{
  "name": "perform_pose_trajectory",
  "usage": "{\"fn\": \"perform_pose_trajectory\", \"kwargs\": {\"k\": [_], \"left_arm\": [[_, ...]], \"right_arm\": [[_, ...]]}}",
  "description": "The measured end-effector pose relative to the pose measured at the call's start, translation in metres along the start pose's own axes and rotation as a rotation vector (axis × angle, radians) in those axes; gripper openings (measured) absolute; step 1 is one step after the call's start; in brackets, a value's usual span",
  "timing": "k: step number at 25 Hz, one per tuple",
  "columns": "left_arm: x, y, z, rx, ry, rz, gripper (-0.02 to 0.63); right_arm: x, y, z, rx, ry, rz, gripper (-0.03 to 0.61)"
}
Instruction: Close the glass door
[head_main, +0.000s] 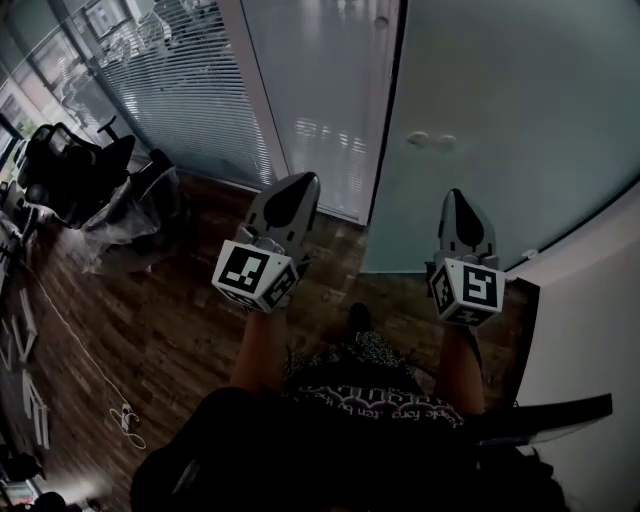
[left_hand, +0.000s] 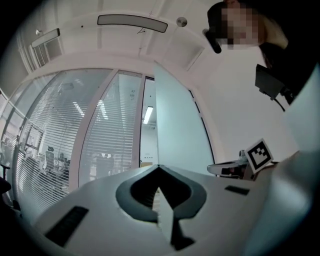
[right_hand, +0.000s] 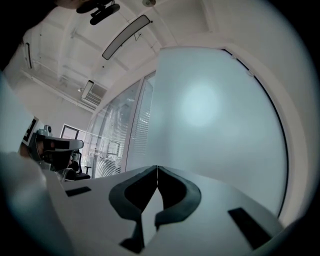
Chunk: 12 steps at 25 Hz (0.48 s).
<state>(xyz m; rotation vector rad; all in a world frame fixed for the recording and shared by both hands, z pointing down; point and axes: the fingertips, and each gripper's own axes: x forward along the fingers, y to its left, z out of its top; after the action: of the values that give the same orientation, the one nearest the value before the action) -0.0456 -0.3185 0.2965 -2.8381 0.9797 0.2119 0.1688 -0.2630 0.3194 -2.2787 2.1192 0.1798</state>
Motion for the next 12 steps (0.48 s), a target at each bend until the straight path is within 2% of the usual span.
{"fn": "perform_pose_trajectory", "kwargs": {"k": [9, 12], "left_arm": [[0.036, 0.021, -0.008, 0.011, 0.011, 0.006, 0.002], [0.047, 0.029, -0.009, 0.006, 0.010, 0.012, 0.002]], "right_arm": [[0.047, -0.006, -0.011, 0.013, 0.012, 0.040, 0.007], [0.062, -0.009, -0.017, 0.020, 0.032, 0.052, 0.087]]}}
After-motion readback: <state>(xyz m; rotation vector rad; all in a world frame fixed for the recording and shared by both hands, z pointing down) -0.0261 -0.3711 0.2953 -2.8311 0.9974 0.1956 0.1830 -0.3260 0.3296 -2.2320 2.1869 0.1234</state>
